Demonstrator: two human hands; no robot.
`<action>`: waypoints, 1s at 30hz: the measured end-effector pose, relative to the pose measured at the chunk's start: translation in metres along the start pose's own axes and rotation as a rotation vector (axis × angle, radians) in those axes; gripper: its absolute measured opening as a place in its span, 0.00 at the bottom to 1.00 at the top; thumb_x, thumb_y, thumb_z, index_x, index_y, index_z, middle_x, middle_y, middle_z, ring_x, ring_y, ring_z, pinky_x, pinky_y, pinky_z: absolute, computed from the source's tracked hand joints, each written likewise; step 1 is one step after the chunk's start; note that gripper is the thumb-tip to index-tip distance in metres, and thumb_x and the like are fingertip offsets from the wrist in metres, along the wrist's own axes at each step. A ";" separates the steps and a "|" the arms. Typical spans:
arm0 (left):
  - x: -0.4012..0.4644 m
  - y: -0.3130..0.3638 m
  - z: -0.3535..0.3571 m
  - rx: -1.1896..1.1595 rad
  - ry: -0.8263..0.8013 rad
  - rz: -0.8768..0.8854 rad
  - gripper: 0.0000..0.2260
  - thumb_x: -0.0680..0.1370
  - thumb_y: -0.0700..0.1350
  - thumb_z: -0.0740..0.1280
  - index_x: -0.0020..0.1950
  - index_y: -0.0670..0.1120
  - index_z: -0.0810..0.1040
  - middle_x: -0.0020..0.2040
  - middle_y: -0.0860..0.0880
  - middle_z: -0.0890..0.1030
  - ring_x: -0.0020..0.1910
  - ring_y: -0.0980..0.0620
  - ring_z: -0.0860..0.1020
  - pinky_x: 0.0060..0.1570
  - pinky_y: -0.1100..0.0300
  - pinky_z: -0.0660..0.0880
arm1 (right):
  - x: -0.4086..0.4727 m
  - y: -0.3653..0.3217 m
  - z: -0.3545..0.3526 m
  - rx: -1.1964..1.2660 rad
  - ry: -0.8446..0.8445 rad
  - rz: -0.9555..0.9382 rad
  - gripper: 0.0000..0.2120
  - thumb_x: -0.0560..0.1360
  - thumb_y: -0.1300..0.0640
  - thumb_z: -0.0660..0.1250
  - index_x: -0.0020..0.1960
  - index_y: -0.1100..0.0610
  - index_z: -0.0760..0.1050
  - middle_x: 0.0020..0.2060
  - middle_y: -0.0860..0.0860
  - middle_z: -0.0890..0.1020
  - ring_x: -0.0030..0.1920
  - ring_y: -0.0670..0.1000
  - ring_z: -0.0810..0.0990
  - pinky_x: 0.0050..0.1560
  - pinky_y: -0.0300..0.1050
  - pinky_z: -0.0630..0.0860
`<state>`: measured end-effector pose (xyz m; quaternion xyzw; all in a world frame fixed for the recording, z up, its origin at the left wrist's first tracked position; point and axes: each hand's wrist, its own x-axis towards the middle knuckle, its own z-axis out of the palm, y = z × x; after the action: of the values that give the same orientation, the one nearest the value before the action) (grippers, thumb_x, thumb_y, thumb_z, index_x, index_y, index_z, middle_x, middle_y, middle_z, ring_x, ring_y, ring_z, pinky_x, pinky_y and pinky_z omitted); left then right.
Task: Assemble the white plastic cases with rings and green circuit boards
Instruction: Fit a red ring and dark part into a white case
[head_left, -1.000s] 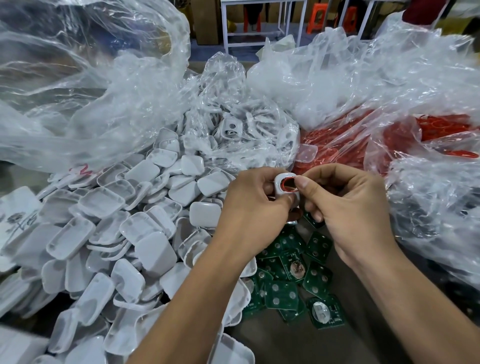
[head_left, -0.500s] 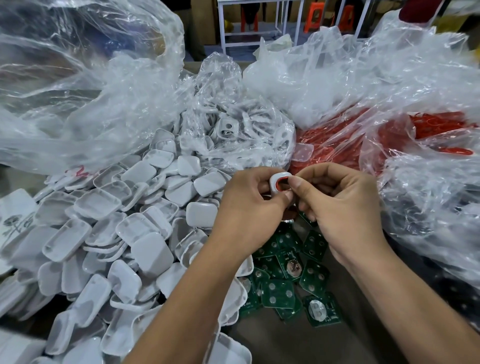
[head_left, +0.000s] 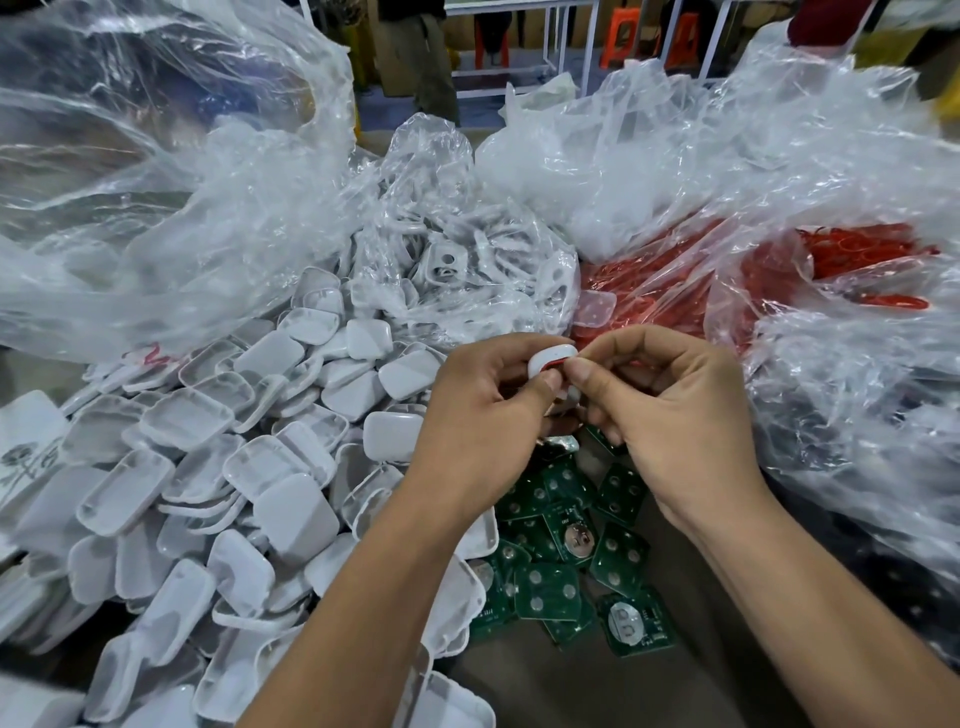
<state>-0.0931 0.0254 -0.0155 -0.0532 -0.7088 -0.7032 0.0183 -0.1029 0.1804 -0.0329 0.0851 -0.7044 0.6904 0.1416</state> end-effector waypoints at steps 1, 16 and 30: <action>0.000 0.000 0.000 -0.006 -0.008 0.002 0.13 0.82 0.31 0.65 0.55 0.45 0.85 0.48 0.43 0.87 0.47 0.43 0.87 0.50 0.46 0.85 | -0.001 0.000 -0.001 -0.002 -0.005 -0.003 0.05 0.73 0.60 0.80 0.43 0.54 0.85 0.32 0.55 0.84 0.26 0.51 0.77 0.25 0.40 0.72; 0.005 0.002 -0.002 -0.267 -0.054 -0.104 0.10 0.83 0.32 0.63 0.59 0.39 0.82 0.58 0.35 0.83 0.53 0.41 0.86 0.52 0.50 0.84 | 0.003 -0.007 -0.006 0.056 -0.077 0.012 0.13 0.68 0.48 0.82 0.49 0.52 0.87 0.40 0.55 0.88 0.32 0.49 0.81 0.29 0.37 0.73; 0.004 0.000 0.006 -0.200 -0.060 -0.068 0.13 0.84 0.32 0.62 0.61 0.42 0.83 0.57 0.39 0.84 0.50 0.48 0.86 0.52 0.52 0.84 | 0.003 -0.007 -0.005 0.031 -0.061 -0.023 0.07 0.70 0.57 0.82 0.47 0.53 0.86 0.39 0.52 0.88 0.33 0.44 0.84 0.31 0.32 0.75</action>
<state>-0.0972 0.0312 -0.0150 -0.0515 -0.6366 -0.7688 -0.0321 -0.1031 0.1858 -0.0248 0.1166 -0.6966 0.6965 0.1267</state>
